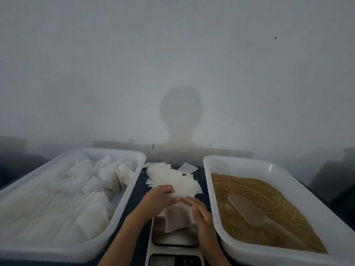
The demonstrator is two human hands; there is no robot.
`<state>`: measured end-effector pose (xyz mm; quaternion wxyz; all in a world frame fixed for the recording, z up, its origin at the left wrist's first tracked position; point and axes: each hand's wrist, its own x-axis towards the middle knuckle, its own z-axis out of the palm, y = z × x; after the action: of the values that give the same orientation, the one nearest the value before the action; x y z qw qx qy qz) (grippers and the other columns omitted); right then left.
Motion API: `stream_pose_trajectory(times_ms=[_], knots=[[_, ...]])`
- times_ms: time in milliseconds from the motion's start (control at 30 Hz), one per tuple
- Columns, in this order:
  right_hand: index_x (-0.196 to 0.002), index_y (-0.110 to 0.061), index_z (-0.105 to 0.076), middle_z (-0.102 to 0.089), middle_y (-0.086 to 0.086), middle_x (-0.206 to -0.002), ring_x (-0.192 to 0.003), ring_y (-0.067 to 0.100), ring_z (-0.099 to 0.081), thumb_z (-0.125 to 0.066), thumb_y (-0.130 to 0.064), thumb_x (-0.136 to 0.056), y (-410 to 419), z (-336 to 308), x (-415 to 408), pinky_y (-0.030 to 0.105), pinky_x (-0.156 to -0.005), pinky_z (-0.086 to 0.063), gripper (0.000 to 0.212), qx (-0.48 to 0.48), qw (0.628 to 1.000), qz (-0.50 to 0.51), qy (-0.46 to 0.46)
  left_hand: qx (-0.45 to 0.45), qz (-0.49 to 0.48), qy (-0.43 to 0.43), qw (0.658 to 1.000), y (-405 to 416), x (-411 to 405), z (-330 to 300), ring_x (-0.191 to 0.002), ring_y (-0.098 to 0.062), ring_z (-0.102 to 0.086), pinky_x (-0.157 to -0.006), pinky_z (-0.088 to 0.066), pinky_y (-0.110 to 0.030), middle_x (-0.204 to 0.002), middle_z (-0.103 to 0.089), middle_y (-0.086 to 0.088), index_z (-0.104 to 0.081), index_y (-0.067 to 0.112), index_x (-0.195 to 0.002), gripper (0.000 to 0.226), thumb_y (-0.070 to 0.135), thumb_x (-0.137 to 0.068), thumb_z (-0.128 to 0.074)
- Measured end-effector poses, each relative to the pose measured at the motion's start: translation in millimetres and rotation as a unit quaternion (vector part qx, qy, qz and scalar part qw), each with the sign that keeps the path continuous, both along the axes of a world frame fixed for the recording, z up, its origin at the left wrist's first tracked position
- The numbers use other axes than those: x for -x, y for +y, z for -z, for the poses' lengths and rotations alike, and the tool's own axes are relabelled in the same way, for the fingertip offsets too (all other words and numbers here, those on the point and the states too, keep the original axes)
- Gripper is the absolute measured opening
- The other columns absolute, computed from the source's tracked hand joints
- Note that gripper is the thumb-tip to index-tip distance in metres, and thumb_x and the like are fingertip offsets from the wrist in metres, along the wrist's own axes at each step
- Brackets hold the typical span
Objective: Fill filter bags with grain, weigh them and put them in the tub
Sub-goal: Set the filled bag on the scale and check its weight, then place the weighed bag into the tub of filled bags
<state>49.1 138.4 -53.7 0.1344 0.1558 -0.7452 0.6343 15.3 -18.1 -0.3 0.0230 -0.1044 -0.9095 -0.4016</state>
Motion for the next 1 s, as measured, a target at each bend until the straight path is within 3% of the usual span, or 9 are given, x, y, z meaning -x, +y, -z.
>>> stream_pose_trajectory(times_ms=[133,233,367,467,567,667,767,867,1000], knots=[[-0.115,-0.022,-0.062,-0.062,-0.01,-0.117,-0.115,0.003,-0.053,-0.044,-0.009,-0.097,-17,-20,-10,0.025,-0.102,-0.04,0.028,0.008,1.0,-0.018,0.021,0.131,-0.073,0.135,0.979,-5,-6,-22,-0.067,-0.006,-0.048,-0.058,-0.032,-0.019,-0.069,-0.048,0.012,-0.047,0.025,-0.076,0.022,0.039,-0.09,-0.056],[-0.127,-0.028,-0.048,-0.051,-0.016,-0.131,-0.122,-0.004,-0.044,-0.049,-0.016,-0.094,-23,-42,-16,0.02,-0.105,-0.034,0.035,-0.001,0.999,-0.019,0.045,0.136,-0.063,0.195,0.969,1,-10,-47,-0.072,-0.012,-0.053,-0.056,-0.032,-0.016,-0.073,-0.05,0.009,-0.041,0.021,-0.078,0.023,0.035,-0.091,-0.055],[-0.134,-0.031,-0.036,-0.046,-0.018,-0.134,-0.124,-0.003,-0.044,-0.058,-0.013,-0.091,-5,-69,-22,0.019,-0.102,-0.038,0.051,0.035,0.997,0.01,0.072,0.037,-0.032,0.221,0.974,23,-17,-82,-0.06,-0.013,-0.045,-0.055,-0.034,-0.025,-0.064,-0.05,0.005,-0.041,0.023,-0.07,0.027,0.032,-0.091,-0.056],[-0.132,-0.034,-0.034,-0.05,-0.018,-0.122,-0.111,-0.009,-0.051,-0.065,-0.015,-0.085,20,-85,-24,0.016,-0.094,-0.044,0.059,0.057,0.994,0.066,0.066,-0.123,-0.018,0.192,0.973,53,-18,-96,-0.062,-0.014,-0.044,-0.06,-0.035,-0.03,-0.065,-0.049,0.002,-0.046,0.016,-0.07,0.025,0.023,-0.09,-0.059],[-0.13,-0.022,-0.037,-0.057,0.0,-0.11,-0.094,0.011,-0.065,-0.069,-0.006,-0.081,51,-94,-22,0.022,-0.068,-0.057,0.061,0.178,0.98,0.071,-0.051,-0.297,-0.007,0.127,0.946,89,-16,-96,-0.057,-0.009,-0.038,-0.055,-0.03,-0.023,-0.06,-0.041,0.005,-0.043,0.015,-0.064,0.03,0.016,-0.09,-0.057],[-0.115,-0.008,-0.054,-0.066,0.016,-0.105,-0.083,0.029,-0.07,-0.068,-0.012,-0.074,85,-96,-24,0.036,-0.062,-0.06,0.043,0.304,0.939,-0.014,-0.16,-0.335,-0.002,0.085,0.938,127,-12,-85,-0.055,-0.01,-0.034,-0.053,-0.027,-0.023,-0.057,-0.036,0.003,-0.038,0.015,-0.061,0.035,0.015,-0.093,-0.054],[-0.112,-0.009,-0.058,-0.067,0.012,-0.104,-0.076,0.022,-0.071,-0.068,-0.011,-0.078,114,-90,-27,0.033,-0.056,-0.058,0.036,0.253,0.953,0.067,-0.153,-0.311,0.018,0.073,0.947,150,-11,-68,-0.057,-0.012,-0.035,-0.055,-0.029,-0.024,-0.06,-0.037,0.0,-0.039,0.012,-0.063,0.035,0.019,-0.096,-0.05],[-0.114,-0.019,-0.054,-0.065,0.002,-0.109,-0.092,0.021,-0.065,-0.07,-0.015,-0.081,142,-84,-28,0.039,-0.068,-0.057,0.037,0.128,0.968,0.18,-0.119,-0.187,0.019,0.108,0.976,158,-10,-50,-0.06,-0.013,-0.041,-0.059,-0.032,-0.027,-0.064,-0.043,-0.001,-0.042,0.012,-0.062,0.036,0.026,-0.094,-0.053],[-0.106,-0.022,-0.053,-0.063,-0.003,-0.104,-0.09,0.016,-0.062,-0.069,-0.01,-0.082,167,-78,-34,0.033,-0.063,-0.058,0.031,0.006,0.974,0.218,-0.061,-0.17,0.041,0.056,0.983,164,-13,-37,-0.076,-0.03,-0.062,-0.074,-0.054,-0.04,-0.083,-0.063,-0.012,-0.047,0.014,-0.061,0.034,0.025,-0.09,-0.061]])
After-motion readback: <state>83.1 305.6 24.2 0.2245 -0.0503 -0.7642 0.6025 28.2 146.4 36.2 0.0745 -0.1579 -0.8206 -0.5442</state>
